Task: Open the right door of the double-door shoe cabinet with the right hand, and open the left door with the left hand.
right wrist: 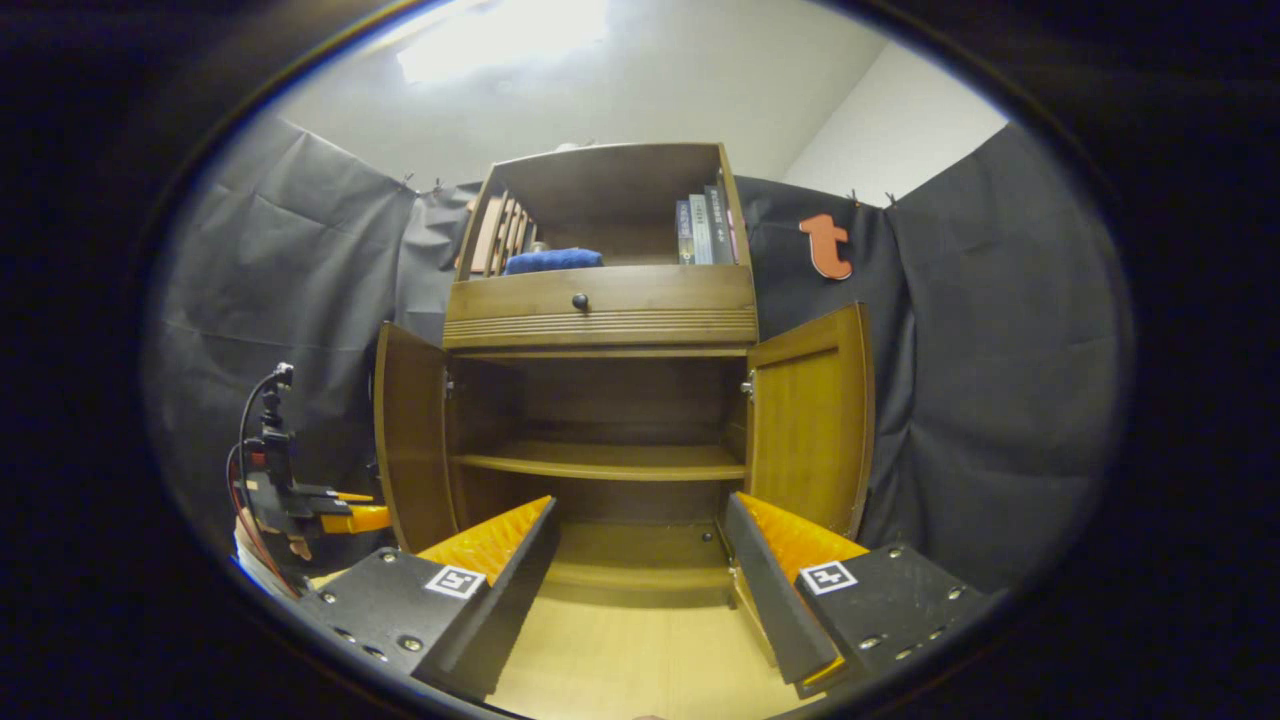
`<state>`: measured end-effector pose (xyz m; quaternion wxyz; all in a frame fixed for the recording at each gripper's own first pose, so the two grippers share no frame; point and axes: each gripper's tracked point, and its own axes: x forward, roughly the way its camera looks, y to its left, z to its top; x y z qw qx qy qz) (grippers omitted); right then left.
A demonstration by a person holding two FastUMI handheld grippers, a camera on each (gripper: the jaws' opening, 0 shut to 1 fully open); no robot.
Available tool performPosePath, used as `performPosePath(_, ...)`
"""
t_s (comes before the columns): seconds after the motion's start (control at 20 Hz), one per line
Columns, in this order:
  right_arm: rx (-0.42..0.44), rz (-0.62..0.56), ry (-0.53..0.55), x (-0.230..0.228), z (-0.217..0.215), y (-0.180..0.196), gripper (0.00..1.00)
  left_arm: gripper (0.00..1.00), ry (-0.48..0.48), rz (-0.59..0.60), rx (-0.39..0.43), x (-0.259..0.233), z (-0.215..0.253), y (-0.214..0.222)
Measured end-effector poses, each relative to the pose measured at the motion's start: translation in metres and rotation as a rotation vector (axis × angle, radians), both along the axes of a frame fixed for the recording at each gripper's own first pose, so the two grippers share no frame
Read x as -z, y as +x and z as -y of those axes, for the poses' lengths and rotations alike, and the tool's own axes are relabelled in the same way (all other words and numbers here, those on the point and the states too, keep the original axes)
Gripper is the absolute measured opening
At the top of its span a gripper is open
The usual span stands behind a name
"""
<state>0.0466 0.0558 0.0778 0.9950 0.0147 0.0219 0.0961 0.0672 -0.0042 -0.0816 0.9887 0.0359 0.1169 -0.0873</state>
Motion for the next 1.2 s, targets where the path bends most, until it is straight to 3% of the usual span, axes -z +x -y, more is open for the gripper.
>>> performPosePath(0.25, -0.024, -0.011, -0.016, 0.007, -0.020, 0.004, 0.99, 0.17, 0.053, 0.027, -0.064, -0.004, -0.035, -0.009)
performPosePath(0.5, -0.051, -0.014, -0.012, 0.014, -0.037, 0.006, 0.99, 0.06, 0.117, 0.049, -0.187, -0.010, -0.093, -0.010)
performPosePath(0.6, -0.052, -0.018, -0.011, 0.016, -0.041, 0.009, 0.99, 0.01, 0.086, 0.061, -0.150, -0.012, -0.102, -0.008)
performPosePath(0.85, -0.051, -0.022, -0.018, 0.020, -0.048, 0.014, 1.00, 0.00, 0.047, 0.063, -0.075, -0.015, -0.119, -0.008)
performPosePath(1.2, -0.037, -0.030, -0.016, 0.024, -0.045, 0.017, 0.98, 0.01, 0.044, 0.072, -0.078, -0.014, -0.114, -0.010)
